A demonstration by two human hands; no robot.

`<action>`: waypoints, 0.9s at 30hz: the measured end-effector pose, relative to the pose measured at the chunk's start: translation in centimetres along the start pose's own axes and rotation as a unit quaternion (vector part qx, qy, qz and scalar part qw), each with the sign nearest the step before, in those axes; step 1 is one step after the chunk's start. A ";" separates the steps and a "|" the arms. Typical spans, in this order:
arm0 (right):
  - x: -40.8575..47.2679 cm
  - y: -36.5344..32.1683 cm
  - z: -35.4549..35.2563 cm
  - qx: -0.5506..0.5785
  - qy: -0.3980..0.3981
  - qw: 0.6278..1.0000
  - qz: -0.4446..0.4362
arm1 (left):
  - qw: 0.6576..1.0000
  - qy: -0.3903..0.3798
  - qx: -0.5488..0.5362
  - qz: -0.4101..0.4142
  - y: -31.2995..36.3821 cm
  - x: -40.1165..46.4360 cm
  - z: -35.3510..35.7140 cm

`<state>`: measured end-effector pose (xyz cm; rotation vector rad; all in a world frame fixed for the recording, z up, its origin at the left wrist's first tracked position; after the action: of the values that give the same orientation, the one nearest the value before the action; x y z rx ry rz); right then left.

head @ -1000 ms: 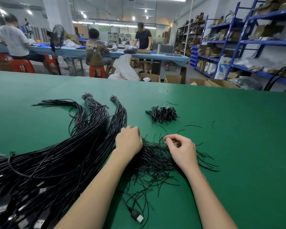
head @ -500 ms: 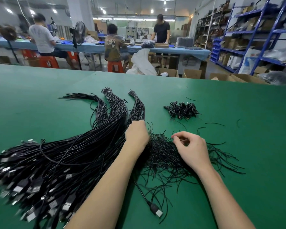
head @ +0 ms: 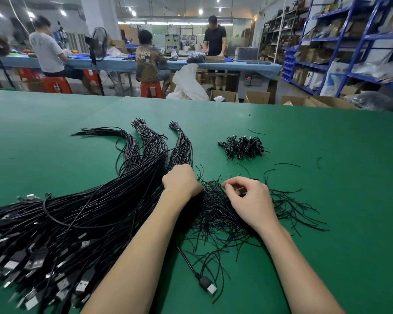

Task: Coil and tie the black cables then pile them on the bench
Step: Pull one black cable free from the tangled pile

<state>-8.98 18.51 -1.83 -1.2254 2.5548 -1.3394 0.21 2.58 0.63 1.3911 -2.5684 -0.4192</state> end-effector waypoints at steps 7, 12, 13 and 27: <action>0.1 -0.7 -0.2 0.021 0.000 1.000 0.005 | 0.972 -0.064 -0.227 -0.012 -0.5 0.4 -1.5; 0.0 -3.0 -0.1 0.154 -0.110 0.980 0.060 | 0.735 -0.199 -0.645 -0.069 0.4 0.3 -2.2; -0.1 -3.6 0.1 0.195 -0.154 0.966 0.077 | 0.704 -0.205 -0.676 -0.074 0.6 0.3 -2.4; 1.7 -1.7 -5.0 0.663 -0.053 0.699 0.263 | 0.766 -0.383 -0.490 0.161 0.6 -0.6 -2.4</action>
<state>-10.85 20.34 3.11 -0.1989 0.9752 -2.0523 0.79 3.07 3.13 0.3766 -2.2287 -2.2006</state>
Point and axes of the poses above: each hand's wrist, its own x-axis towards the middle knuckle, its own z-axis out of the palm, y = z × x, the point moved 1 cm from there along x, towards the middle knuckle, and after that the axes turned 5 degrees about -x, right-handed, at the moved point
